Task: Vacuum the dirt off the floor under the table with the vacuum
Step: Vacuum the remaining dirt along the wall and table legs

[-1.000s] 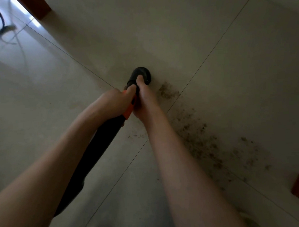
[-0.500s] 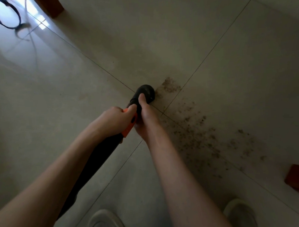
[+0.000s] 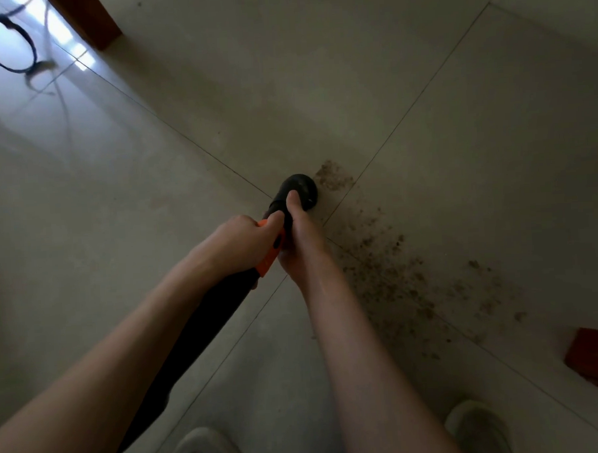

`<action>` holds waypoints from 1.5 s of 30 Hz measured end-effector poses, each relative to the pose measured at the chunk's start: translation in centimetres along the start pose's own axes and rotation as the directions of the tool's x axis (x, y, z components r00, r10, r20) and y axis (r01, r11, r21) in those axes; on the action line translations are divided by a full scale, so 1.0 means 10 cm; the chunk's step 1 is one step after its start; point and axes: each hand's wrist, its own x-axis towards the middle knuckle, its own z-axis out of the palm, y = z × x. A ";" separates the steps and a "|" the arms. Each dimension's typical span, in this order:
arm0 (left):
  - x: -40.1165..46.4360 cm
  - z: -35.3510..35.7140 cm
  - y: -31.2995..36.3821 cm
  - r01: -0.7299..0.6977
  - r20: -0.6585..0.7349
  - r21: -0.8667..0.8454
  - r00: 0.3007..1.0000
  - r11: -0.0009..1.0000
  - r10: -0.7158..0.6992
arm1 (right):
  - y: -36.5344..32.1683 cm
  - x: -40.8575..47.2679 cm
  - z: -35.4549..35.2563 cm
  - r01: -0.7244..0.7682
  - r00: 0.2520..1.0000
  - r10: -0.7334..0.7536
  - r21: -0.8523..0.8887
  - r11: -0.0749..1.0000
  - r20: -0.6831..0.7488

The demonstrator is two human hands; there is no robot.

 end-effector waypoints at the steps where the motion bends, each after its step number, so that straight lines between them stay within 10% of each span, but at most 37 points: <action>1: 0.01 0.00 0.02 -0.003 0.003 0.000 1.000 1.000 0.003 | -0.02 0.00 -0.01 0.005 1.000 -0.005 0.010 1.000 -0.001; 45: -0.10 0.14 -0.04 -0.020 0.008 0.060 1.000 0.998 0.020 | 0.05 -0.12 -0.11 0.018 0.999 -0.018 0.012 1.000 -0.042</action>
